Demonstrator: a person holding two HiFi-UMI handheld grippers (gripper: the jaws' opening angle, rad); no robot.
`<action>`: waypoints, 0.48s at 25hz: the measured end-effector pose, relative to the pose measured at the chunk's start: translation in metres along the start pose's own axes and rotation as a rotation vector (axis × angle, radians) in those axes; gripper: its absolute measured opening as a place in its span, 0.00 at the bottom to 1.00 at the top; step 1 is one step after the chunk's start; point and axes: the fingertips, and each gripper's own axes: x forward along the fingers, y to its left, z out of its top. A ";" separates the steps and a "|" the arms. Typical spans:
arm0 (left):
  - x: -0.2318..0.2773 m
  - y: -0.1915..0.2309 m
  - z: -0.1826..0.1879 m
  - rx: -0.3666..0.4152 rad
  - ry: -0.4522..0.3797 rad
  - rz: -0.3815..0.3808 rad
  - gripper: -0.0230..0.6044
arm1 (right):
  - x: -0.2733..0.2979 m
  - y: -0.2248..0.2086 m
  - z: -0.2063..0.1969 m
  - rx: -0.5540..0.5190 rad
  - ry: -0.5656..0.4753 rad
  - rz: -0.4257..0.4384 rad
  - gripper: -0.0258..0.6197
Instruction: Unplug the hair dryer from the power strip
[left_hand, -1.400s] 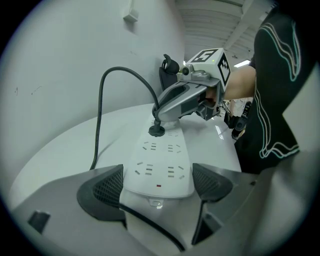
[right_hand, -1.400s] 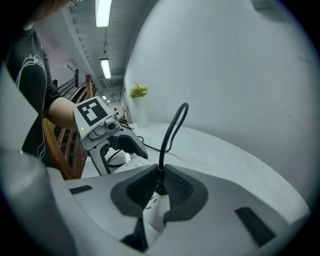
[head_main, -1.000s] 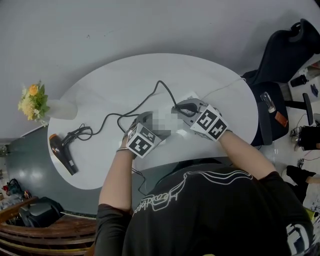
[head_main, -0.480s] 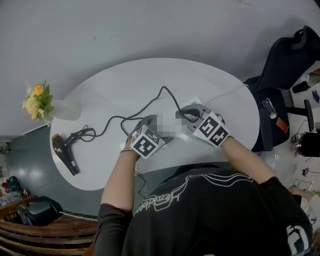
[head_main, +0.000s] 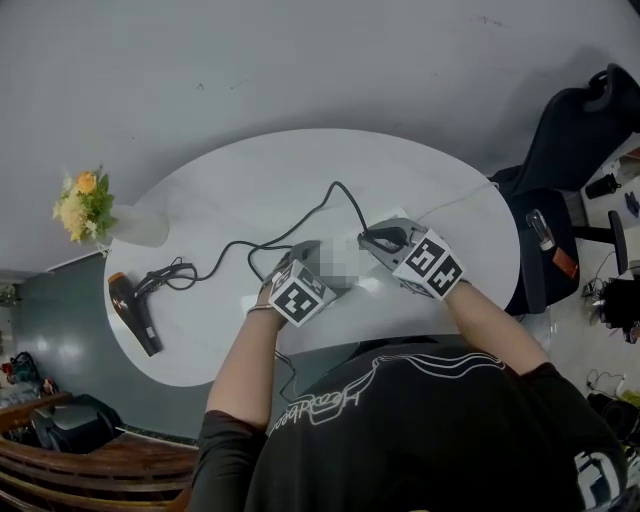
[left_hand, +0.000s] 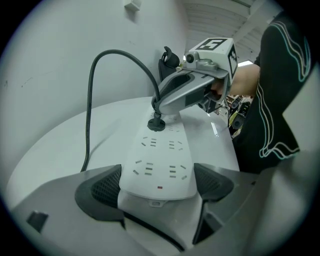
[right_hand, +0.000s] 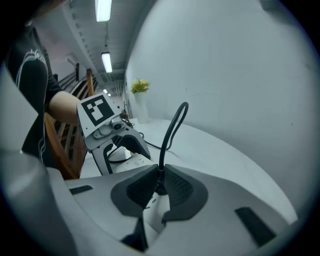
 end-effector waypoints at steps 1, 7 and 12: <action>0.000 0.000 0.000 0.001 0.001 0.001 0.71 | 0.000 0.002 0.001 -0.041 0.021 -0.011 0.08; 0.000 -0.001 -0.001 0.000 -0.007 0.003 0.71 | -0.003 -0.003 -0.005 0.172 -0.044 0.052 0.08; 0.001 0.001 0.000 0.003 -0.008 0.007 0.71 | -0.002 -0.004 -0.001 0.091 -0.034 0.026 0.08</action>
